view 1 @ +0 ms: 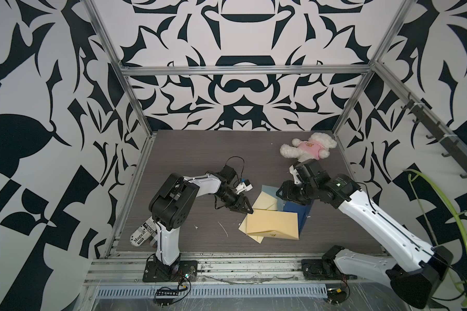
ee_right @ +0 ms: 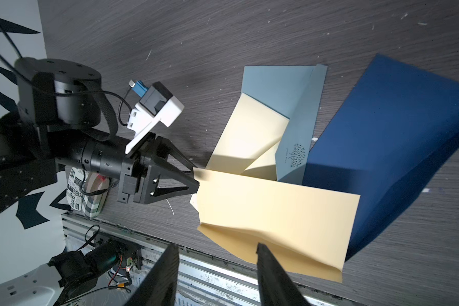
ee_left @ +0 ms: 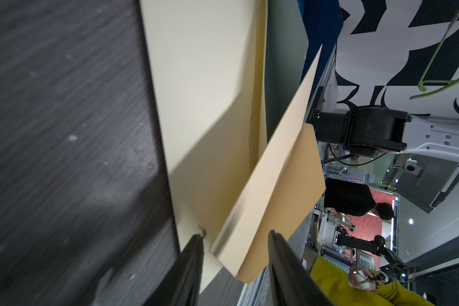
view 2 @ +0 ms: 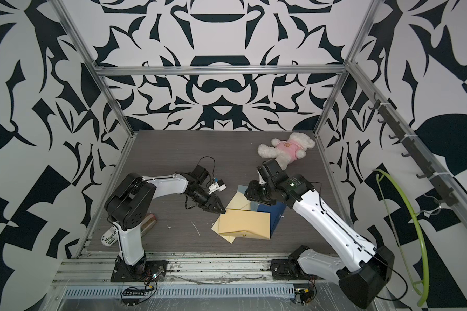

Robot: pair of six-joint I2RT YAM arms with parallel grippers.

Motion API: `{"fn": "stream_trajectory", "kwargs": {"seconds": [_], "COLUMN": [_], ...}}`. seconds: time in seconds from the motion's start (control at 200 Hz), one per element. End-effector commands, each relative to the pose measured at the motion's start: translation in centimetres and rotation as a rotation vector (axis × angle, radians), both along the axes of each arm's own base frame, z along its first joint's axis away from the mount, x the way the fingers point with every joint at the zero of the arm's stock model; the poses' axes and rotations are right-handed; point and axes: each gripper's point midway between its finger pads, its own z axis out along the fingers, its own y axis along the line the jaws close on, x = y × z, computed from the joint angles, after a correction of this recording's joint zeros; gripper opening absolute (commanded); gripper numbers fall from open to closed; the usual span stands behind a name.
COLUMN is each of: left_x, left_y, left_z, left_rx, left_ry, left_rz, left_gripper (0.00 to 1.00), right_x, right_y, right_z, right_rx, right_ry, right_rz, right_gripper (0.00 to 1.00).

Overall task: Take the letter paper out of the envelope
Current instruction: Pick up the envelope from the envelope.

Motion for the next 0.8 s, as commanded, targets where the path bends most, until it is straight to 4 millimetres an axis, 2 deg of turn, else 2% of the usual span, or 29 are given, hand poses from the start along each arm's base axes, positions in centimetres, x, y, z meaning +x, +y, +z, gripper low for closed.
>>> {"fn": "stream_trajectory", "kwargs": {"seconds": [0.0, 0.18, 0.45, 0.655, 0.795], "left_x": [-0.2, -0.4, -0.6, -1.0, -1.2], "left_y": [-0.4, -0.5, -0.5, -0.2, -0.2], "left_z": [-0.2, -0.1, -0.3, -1.2, -1.2], "left_rx": [-0.031, -0.048, -0.057, -0.04, -0.047], "left_ry": [0.002, 0.013, 0.03, 0.045, 0.048], "left_rz": [-0.015, -0.02, -0.022, -0.027, -0.031], "left_gripper": [0.39, 0.32, 0.31, 0.39, 0.43], "right_x": [0.1, 0.0, -0.1, -0.6, -1.2], "right_y": [0.4, 0.7, 0.8, 1.6, 1.5], "right_z": [0.3, -0.1, -0.4, -0.8, -0.7], "right_rx": [0.021, 0.043, 0.044, 0.087, 0.097], "right_ry": [-0.012, -0.001, 0.009, 0.036, 0.049], "right_rz": [0.001, 0.01, 0.012, 0.034, 0.043], "right_gripper": [0.48, 0.48, 0.47, 0.47, 0.47]}}
